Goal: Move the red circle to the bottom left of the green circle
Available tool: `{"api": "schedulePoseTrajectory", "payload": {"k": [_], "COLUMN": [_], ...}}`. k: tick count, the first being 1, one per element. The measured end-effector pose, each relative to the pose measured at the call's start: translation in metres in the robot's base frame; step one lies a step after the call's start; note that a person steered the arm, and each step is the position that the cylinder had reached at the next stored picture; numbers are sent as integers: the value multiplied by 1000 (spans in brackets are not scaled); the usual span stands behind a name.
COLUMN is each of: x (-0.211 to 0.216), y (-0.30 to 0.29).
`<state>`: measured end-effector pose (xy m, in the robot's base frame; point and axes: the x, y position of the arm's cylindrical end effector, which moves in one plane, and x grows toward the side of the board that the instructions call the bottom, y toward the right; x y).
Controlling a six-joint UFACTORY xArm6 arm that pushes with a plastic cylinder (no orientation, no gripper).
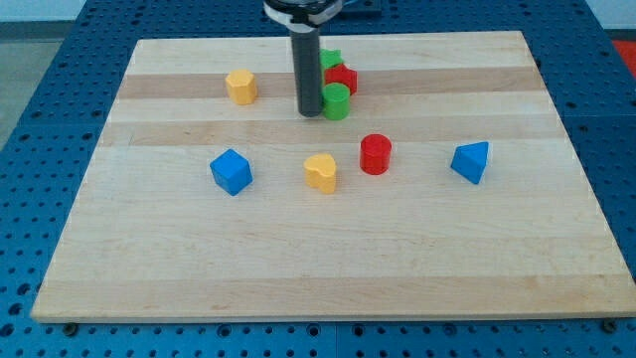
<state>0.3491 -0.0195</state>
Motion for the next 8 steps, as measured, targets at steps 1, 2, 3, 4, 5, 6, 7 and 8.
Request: {"api": "schedulePoseTrajectory", "payload": {"k": [1, 2, 3, 4, 5, 6, 7, 8], "x": [1, 15, 34, 35, 54, 86, 107, 106], "y": [10, 10, 27, 85, 120, 114, 92, 62]}}
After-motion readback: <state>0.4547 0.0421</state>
